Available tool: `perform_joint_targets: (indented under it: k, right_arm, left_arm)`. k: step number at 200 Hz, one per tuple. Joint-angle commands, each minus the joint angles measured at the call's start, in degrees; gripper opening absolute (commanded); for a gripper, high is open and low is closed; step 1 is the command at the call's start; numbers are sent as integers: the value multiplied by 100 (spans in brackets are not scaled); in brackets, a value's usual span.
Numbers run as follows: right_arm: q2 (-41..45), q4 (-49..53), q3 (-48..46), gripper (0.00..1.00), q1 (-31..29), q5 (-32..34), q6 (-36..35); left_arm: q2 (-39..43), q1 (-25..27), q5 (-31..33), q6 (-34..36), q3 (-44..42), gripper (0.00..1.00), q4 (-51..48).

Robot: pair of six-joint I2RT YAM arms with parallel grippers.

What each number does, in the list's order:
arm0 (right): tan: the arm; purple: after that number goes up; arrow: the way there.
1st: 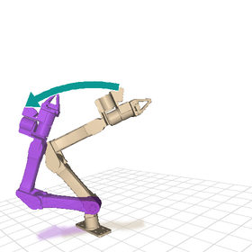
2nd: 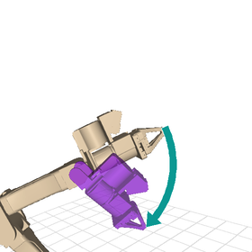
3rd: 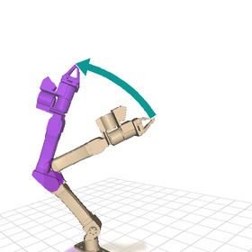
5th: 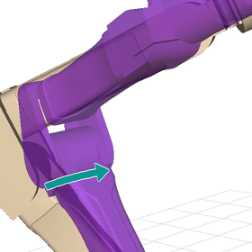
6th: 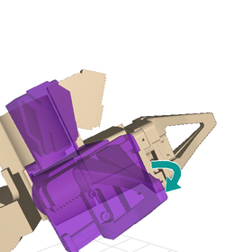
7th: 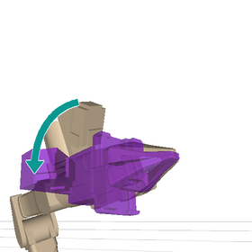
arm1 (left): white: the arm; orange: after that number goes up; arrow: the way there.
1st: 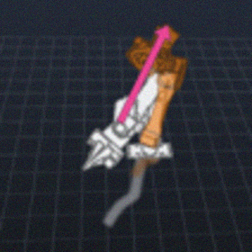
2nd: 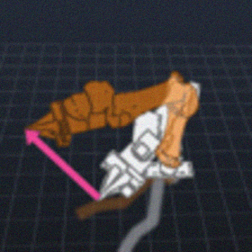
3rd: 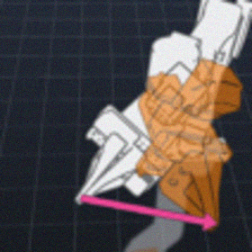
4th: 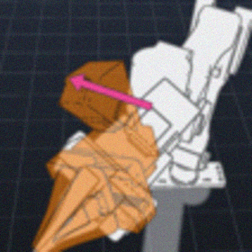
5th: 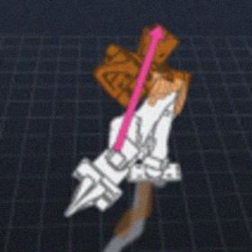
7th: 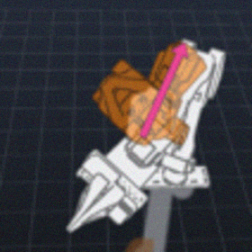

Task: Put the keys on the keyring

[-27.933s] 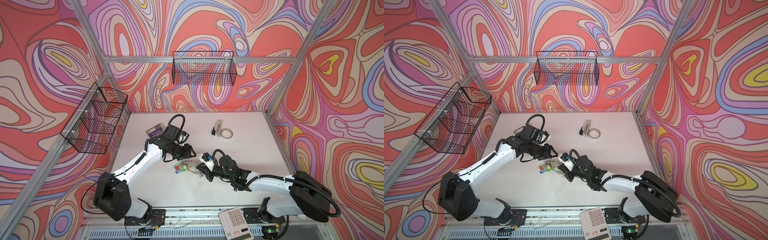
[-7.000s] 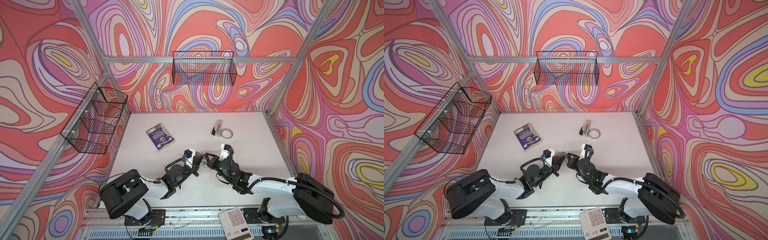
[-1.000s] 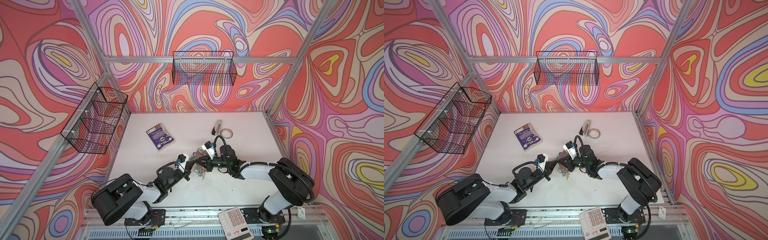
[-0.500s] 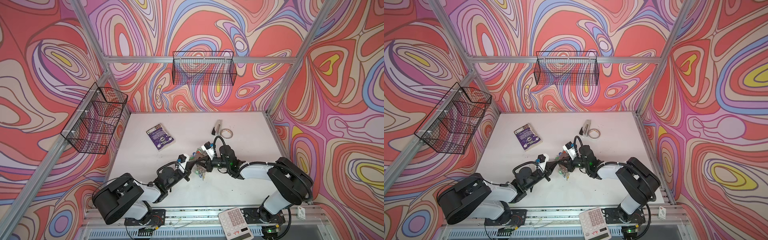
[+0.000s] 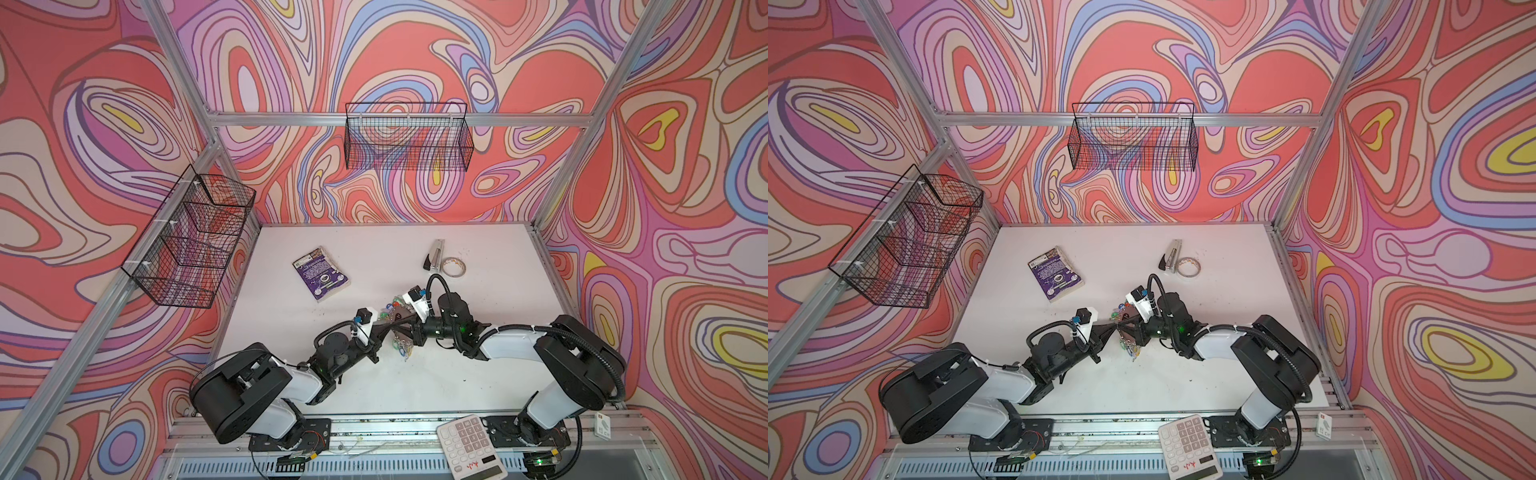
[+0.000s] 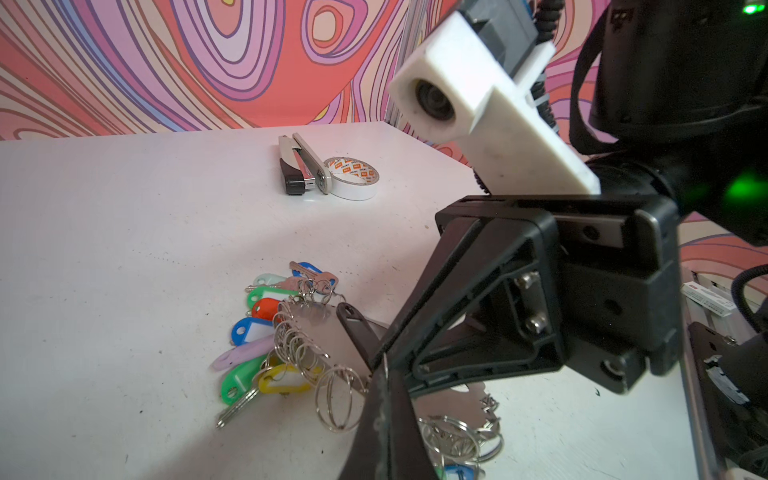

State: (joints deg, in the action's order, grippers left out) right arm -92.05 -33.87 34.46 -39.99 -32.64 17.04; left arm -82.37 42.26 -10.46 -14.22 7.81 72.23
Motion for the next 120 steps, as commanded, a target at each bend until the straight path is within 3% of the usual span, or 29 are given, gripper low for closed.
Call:
perform_joint_targets:
  k: [1, 64, 120]
  right_arm:
    - [266, -126, -104, 0, -123, 221, -176]
    - [455, 321, -128, 0, -124, 1049, -409]
    - [337, 399, -22, 0, -123, 1028, -435]
  left_arm:
    - [-60, -7, -334, -217, 165, 0, 232]
    - [161, -24, -676, -228, 551, 1, -1053]
    - [782, -51, -828, -58, 858, 7, -2742]
